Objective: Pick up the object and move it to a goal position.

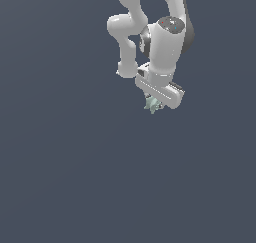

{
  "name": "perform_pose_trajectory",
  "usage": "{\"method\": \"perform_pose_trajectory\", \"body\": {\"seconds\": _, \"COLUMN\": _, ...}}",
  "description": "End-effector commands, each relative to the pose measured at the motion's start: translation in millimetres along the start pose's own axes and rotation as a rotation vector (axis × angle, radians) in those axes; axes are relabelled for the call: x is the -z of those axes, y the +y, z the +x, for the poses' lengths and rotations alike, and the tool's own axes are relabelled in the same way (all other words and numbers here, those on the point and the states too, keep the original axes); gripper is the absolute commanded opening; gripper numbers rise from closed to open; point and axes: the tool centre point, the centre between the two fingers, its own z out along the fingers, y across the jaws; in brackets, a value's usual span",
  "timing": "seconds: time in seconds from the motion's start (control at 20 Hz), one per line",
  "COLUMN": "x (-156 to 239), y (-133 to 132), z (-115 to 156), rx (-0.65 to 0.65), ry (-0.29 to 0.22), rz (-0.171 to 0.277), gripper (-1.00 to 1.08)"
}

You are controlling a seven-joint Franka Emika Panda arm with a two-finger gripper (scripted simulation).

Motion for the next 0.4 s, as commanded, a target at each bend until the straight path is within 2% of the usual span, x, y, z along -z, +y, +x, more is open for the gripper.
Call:
{"method": "perform_pose_trajectory", "body": {"seconds": 0.0, "x": 9, "y": 2, "z": -6, "rx": -0.001, "ry": 0.0, "rz": -0.001, "gripper": -1.0}}
{"method": "perform_pose_trajectory", "body": {"seconds": 0.35, "x": 20, "y": 4, "z": -13, "rx": -0.001, "ry": 0.0, "rz": -0.001, "gripper": -1.0}}
